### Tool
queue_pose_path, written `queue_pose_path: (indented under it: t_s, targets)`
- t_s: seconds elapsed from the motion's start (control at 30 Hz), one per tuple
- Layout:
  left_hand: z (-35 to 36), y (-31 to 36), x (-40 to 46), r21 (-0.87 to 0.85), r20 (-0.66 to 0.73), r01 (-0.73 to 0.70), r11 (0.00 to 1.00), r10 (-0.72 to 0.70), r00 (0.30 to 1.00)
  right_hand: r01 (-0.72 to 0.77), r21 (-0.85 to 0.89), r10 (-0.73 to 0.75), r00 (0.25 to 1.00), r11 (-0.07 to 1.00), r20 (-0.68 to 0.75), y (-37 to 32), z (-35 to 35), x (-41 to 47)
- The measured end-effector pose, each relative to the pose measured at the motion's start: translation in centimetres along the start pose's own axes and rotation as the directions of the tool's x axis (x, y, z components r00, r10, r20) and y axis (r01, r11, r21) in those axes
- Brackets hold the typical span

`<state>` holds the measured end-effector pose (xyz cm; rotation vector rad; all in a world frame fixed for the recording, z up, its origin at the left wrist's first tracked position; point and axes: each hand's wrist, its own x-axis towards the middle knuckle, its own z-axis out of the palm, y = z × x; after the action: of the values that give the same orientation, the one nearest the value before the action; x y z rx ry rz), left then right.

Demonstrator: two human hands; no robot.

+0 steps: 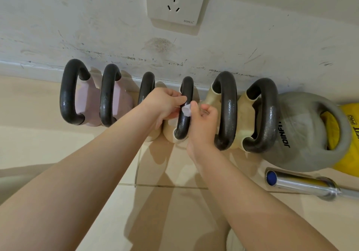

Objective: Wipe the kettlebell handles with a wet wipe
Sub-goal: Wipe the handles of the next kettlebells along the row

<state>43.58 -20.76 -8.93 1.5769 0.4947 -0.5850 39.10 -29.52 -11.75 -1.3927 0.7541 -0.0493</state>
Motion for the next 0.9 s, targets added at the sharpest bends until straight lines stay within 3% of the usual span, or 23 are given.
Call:
queue_pose_path:
  t_s: [0.07, 0.2, 0.4, 0.5, 0.6, 0.7, 0.73, 0.8, 0.9]
  targets:
    - [0.0, -0.1, -0.1, 0.036, -0.013, -0.017, 0.999, 0.017, 1.000, -0.078, 0.032, 0.075, 0.995, 0.996, 0.068, -0.2, 0.0, -0.4]
    - [0.4, 0.0, -0.5, 0.038, -0.023, -0.020, 0.999, 0.021, 1.000, 0.055, -0.189, -0.016, 0.979, 0.980, 0.205, 1.4, -0.8, -3.4]
    - [0.6, -0.2, -0.9, 0.006, -0.060, -0.026, 1.000, 0.027, 0.998, 0.027, -0.133, 0.001, 0.979, 0.991, 0.202, 0.8, 0.2, -1.7]
    - [0.8, -0.5, -0.9, -0.050, -0.100, 0.002, 0.999, -0.007, 0.995, 0.111, -0.169, -0.082, 0.982, 0.979, 0.170, 1.2, 0.8, -1.8]
    - [0.7, -0.2, -1.5, -0.256, -0.056, 0.054, 0.965, -0.071, 0.996, 0.229, -0.277, -0.156, 0.953, 0.933, 0.261, 2.6, -0.6, -3.5]
    - [0.6, 0.0, -2.0, -0.285, -0.034, 0.035, 0.958, -0.047, 0.998, 0.340, -0.538, -0.149, 0.918, 0.771, 0.367, 3.0, -2.3, -3.3]
    - [0.6, 0.1, -2.1, -0.284, -0.037, 0.020, 0.958, -0.032, 0.999, 0.354, -0.549, -0.134, 0.907, 0.758, 0.399, 2.6, -2.4, -2.9]
    - [0.6, 0.2, -2.4, -0.289, -0.047, 0.032, 0.957, -0.047, 0.998, 0.281, -0.412, -0.094, 0.904, 0.867, 0.418, 1.4, -2.3, -2.9]
    - [0.3, 0.2, -2.4, -0.268, -0.064, 0.042, 0.962, -0.062, 0.996, 0.187, -0.247, -0.107, 0.947, 0.951, 0.304, 1.6, -1.2, -3.6]
